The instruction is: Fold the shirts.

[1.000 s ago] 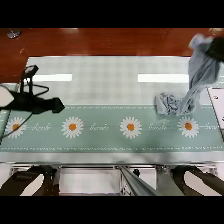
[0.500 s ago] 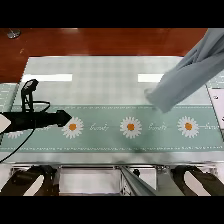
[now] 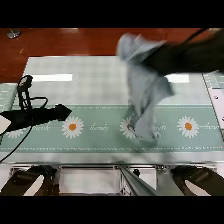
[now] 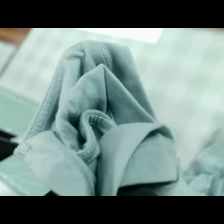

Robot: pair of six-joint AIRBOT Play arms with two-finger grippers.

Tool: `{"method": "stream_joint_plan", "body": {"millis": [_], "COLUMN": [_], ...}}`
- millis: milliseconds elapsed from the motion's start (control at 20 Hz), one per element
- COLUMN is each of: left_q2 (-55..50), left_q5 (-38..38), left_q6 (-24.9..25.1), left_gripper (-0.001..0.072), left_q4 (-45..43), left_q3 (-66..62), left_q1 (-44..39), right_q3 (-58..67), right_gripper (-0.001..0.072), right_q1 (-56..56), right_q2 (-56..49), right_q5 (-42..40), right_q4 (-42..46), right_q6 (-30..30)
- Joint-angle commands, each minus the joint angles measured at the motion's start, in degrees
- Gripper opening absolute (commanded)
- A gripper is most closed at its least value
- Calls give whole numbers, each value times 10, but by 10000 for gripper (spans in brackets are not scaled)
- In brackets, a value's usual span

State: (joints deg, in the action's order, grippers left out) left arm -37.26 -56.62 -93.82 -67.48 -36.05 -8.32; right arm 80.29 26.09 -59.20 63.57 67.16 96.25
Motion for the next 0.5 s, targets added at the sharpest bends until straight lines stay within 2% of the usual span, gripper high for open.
{"method": "stream_joint_plan", "body": {"millis": [0,200,250,300,350,450], "left_q2": [1,1,1,1,1,1], "left_q5": [7,7,7,7,7,5], "left_q6": [7,7,7,7,8,23], "left_gripper": [702,702,702,702,702,702], "left_q4": [-8,-40,-45,-46,-45,-45], "left_q3": [0,0,0,0,0,0], "left_q1": [0,0,0,1,1,1], "right_q3": [-163,-164,-162,-153,-134,-83], "right_gripper": [35,38,231,574,630,630], "right_q1": [144,198,198,187,165,83], "right_q2": [-96,-241,-257,-261,-257,-222], "right_q5": [-183,-242,-242,-223,-183,-76], "right_q4": [12,-186,-242,-275,-282,-249], "right_q6": [113,32,-2,-38,-63,-76]}}
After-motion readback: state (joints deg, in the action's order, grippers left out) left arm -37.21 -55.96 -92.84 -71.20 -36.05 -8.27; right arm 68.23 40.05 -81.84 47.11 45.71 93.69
